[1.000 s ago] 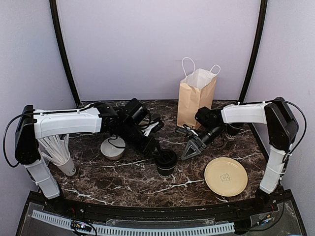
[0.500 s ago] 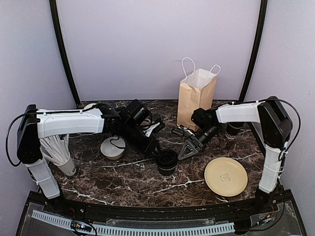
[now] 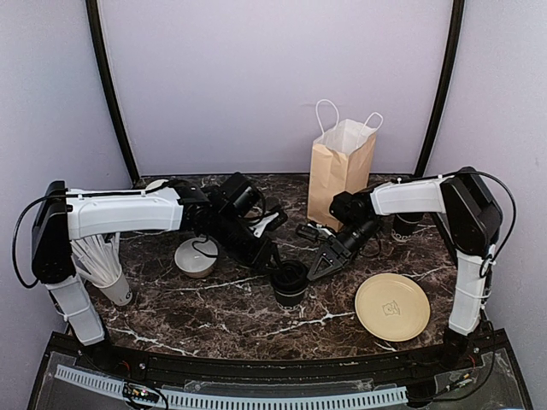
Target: Pack the takeout coffee
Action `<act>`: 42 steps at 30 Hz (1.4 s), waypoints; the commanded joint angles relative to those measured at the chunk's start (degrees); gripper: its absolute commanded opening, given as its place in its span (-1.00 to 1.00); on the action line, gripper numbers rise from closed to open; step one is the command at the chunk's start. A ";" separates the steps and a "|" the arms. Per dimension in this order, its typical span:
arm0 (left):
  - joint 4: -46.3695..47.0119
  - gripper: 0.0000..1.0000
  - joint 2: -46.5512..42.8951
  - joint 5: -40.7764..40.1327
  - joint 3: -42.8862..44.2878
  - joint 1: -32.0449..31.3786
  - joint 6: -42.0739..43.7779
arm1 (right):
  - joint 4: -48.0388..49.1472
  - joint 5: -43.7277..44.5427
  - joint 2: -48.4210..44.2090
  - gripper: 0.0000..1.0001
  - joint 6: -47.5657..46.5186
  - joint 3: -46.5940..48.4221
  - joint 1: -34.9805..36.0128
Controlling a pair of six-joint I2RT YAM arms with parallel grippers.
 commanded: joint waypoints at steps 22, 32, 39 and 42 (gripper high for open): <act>-4.15 -0.46 4.59 -1.26 -5.72 0.02 0.23 | 5.70 27.65 7.38 -0.53 7.84 3.29 1.01; -5.86 -0.02 0.20 -3.42 -0.29 0.05 2.14 | -2.72 17.34 0.79 -0.32 -2.13 10.65 0.34; -6.24 0.23 -2.29 -5.50 2.03 0.05 2.45 | -4.14 18.17 1.16 -0.22 -2.75 13.67 -1.20; -7.84 0.27 -2.78 -8.02 3.31 0.12 2.77 | -5.45 17.28 0.34 -0.14 -3.84 14.50 -1.65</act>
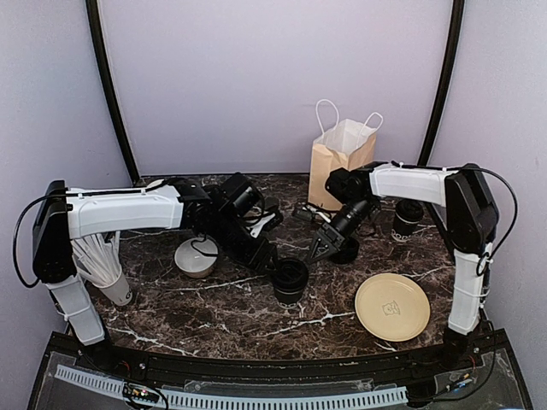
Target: Pack the takeout coffee
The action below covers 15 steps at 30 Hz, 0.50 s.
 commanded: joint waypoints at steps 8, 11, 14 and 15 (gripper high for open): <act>-2.51 0.21 -4.22 -4.88 3.38 2.07 1.51 | 3.82 -1.37 -9.42 0.14 -0.50 -6.31 -1.15; 0.43 0.07 -3.68 -3.70 3.32 3.49 1.32 | 5.78 -3.45 -10.65 0.22 0.38 -11.63 -0.78; 1.70 -0.10 -2.27 -2.55 4.11 4.02 1.53 | 5.50 -4.68 -9.73 0.15 -0.51 -13.63 -0.07; 1.89 -0.13 -2.04 -2.41 4.21 4.04 1.63 | 5.25 -5.40 -9.26 0.08 -0.85 -13.55 0.13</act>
